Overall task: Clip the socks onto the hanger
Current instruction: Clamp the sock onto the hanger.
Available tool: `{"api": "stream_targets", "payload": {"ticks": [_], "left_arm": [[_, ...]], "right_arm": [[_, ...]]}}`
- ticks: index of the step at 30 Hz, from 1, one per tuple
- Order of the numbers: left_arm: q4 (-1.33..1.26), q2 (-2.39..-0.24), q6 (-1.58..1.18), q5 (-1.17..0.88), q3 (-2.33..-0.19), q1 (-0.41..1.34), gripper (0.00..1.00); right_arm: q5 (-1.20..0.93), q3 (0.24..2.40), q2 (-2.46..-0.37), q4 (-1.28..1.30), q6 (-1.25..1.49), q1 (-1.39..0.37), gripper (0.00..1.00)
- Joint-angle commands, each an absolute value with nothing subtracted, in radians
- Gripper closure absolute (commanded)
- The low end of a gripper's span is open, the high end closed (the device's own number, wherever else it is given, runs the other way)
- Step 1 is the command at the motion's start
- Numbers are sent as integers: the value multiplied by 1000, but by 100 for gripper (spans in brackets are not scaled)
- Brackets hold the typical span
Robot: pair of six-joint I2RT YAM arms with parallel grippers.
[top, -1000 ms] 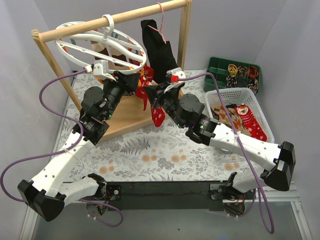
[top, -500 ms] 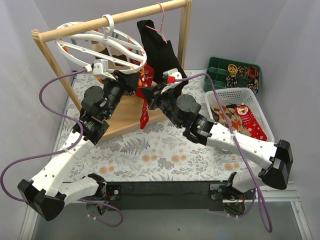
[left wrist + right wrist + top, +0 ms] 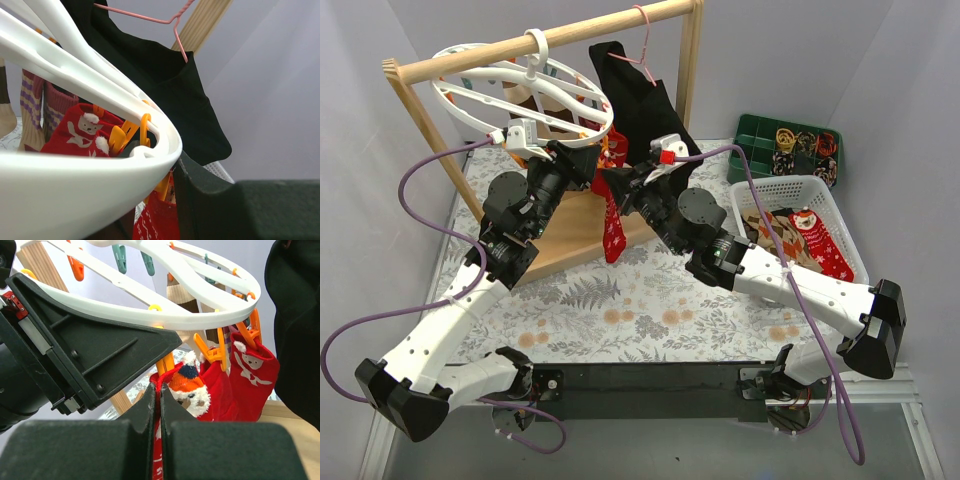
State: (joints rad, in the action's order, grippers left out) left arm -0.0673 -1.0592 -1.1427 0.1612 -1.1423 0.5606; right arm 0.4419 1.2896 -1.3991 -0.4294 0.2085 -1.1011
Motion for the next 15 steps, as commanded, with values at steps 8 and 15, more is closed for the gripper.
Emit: {"api": "stream_targets", "payload": {"ticks": [8,15], "left_arm": [[35,-1074,-1169,143,-1155,561,86],[52,-1058,-1180,124,-1167,561,49]], "right_arm": [[462,1336,-1393,-525,192,-1106,99],[459,1333,-1391,-528,183,-1106,99]]}}
